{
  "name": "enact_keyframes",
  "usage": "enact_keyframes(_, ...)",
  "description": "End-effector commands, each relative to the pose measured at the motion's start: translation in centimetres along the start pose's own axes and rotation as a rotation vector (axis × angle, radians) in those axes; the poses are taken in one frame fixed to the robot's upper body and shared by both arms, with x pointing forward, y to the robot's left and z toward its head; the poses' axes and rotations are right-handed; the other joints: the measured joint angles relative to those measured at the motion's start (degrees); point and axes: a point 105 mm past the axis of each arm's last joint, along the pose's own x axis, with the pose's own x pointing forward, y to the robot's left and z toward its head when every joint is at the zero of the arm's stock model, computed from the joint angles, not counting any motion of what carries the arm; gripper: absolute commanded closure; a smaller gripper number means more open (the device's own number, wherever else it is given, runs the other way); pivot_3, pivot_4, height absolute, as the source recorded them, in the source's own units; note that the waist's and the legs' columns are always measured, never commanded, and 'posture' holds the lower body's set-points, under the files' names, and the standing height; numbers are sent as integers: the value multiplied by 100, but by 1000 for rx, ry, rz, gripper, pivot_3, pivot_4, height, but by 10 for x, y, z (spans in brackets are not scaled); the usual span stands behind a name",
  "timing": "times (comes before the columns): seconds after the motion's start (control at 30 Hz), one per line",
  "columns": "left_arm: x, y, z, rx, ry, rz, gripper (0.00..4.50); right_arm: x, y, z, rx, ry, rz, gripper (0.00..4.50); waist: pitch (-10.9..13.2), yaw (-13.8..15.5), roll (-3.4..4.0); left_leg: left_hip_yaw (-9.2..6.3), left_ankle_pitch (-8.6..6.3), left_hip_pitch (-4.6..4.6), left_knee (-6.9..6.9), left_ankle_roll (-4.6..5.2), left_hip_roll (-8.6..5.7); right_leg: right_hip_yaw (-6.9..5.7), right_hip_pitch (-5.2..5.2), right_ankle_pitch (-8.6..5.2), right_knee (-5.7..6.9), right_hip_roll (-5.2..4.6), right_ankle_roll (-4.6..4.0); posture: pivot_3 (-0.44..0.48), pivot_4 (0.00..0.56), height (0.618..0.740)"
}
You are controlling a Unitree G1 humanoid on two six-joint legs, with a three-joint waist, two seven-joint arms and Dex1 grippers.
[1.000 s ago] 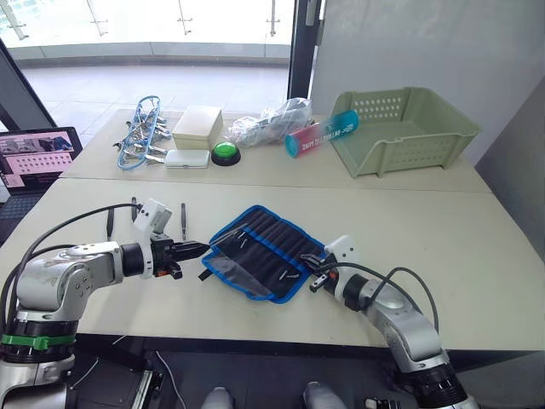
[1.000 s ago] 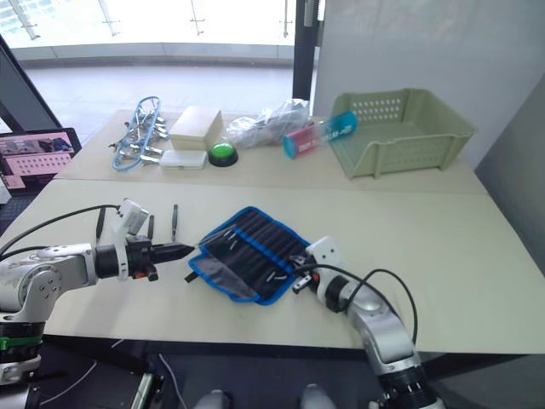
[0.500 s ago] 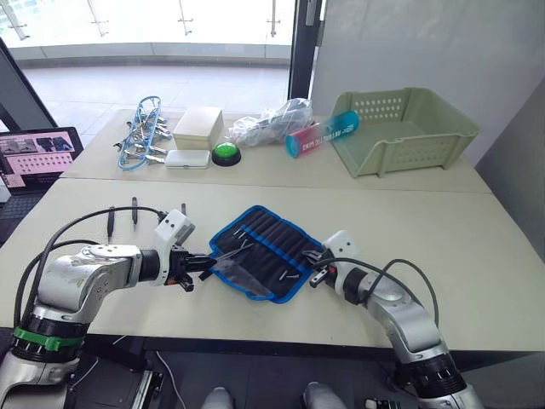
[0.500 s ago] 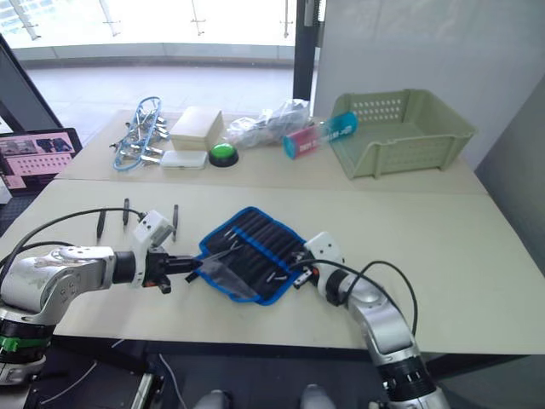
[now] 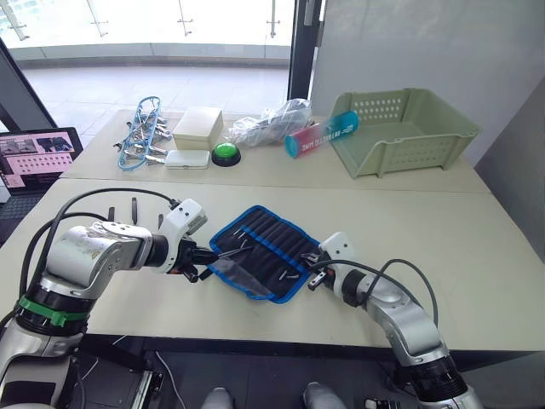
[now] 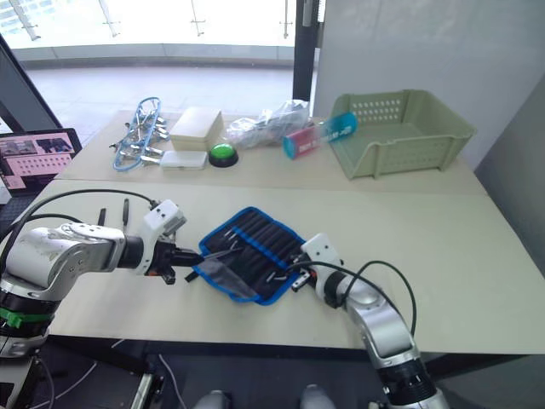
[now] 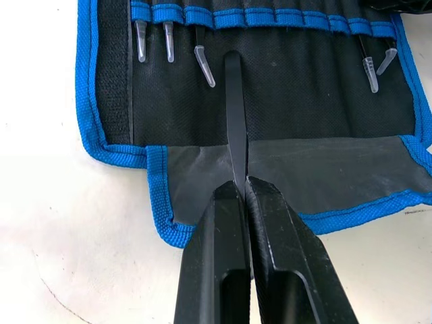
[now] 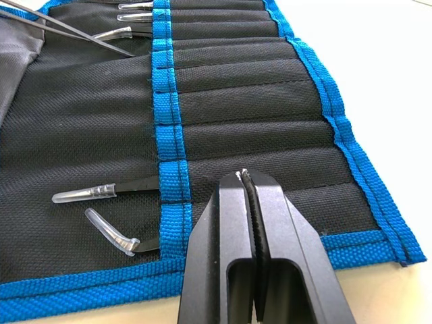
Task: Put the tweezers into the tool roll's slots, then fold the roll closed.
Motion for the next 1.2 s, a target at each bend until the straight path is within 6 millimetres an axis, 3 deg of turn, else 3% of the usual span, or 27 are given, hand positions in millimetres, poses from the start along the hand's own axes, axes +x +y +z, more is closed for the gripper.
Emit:
enact_keyframes(0.03,-5,-3,9,22,-12,-12,4500,2,6,-28,34,115,2,4434,0,-7,0,0,0,0,0,0,0,0,0,0,0,0,0,0,150,740)
enact_keyframes(0.4,6,7,10,40,11,54,4500,4,9,-33,39,152,15,4434,-2,-2,-3,0,0,4,3,0,0,1,3,0,2,1,0,0,150,740)
enact_keyframes(0.77,16,4,11,32,3,43,4500,4,14,-42,56,198,32,4434,-13,-4,-15,0,0,15,5,0,0,1,15,0,1,1,0,0,150,740)
enact_keyframes(1.2,57,3,18,35,-32,77,4500,4,17,-41,64,196,33,4434,-17,12,-20,0,-1,72,-6,0,0,0,86,-1,-23,1,2,0,150,740)
